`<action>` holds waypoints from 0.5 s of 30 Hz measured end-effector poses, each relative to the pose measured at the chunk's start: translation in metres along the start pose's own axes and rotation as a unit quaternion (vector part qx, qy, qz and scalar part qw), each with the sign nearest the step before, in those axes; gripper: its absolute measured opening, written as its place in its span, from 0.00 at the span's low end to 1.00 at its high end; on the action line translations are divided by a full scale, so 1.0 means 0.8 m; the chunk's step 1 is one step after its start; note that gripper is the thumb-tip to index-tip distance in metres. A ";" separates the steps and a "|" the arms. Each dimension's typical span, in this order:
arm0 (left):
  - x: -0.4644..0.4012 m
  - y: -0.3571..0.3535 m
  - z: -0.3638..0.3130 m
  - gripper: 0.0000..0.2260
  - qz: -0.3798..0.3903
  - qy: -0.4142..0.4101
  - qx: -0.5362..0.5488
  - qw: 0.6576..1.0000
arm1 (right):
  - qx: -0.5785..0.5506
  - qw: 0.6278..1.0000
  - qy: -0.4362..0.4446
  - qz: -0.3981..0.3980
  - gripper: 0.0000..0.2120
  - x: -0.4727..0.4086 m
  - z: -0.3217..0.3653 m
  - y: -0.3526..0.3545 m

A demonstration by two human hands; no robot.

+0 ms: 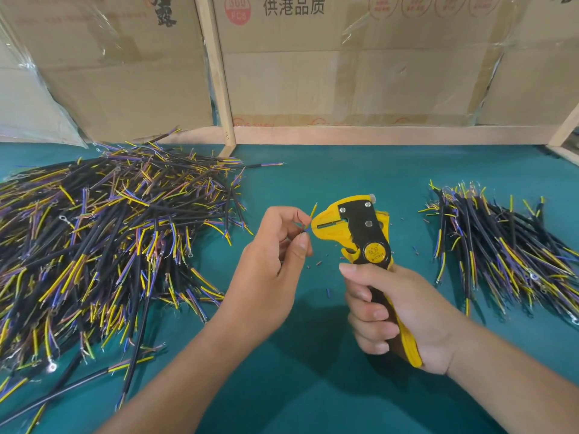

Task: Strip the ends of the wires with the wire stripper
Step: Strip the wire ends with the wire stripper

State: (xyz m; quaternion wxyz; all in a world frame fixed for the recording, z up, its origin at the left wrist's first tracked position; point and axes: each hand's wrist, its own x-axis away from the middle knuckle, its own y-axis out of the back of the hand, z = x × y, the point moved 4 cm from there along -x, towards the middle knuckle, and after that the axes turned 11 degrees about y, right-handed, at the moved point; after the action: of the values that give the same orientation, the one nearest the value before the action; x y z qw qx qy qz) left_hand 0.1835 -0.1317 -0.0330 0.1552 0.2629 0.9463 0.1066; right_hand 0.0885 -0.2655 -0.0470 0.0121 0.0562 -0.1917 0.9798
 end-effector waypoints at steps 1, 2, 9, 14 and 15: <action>0.000 0.000 0.000 0.08 0.000 -0.002 -0.004 1.000 | 0.004 1.000 0.001 0.000 0.21 0.000 0.000 0.001; 0.000 0.000 0.000 0.08 -0.001 -0.004 -0.007 1.000 | 0.010 1.000 -0.001 0.000 0.21 0.001 0.000 0.000; 0.000 0.003 0.001 0.08 -0.017 0.011 -0.009 1.000 | 0.011 1.000 0.012 -0.022 0.21 -0.001 0.001 0.004; -0.001 0.012 -0.004 0.09 -0.066 0.000 -0.047 0.997 | -0.014 0.999 0.032 -0.034 0.18 -0.002 0.017 0.018; 0.000 0.014 -0.005 0.09 -0.078 -0.004 -0.064 0.995 | -0.015 0.999 0.038 -0.032 0.16 -0.003 0.020 0.019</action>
State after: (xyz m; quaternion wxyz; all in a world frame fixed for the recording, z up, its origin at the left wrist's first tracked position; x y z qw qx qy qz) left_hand 0.1874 -0.1231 -0.0259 0.1836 0.1780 0.9546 0.1528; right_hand 0.0915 -0.2857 -0.0384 0.0515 0.0250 -0.2038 0.9773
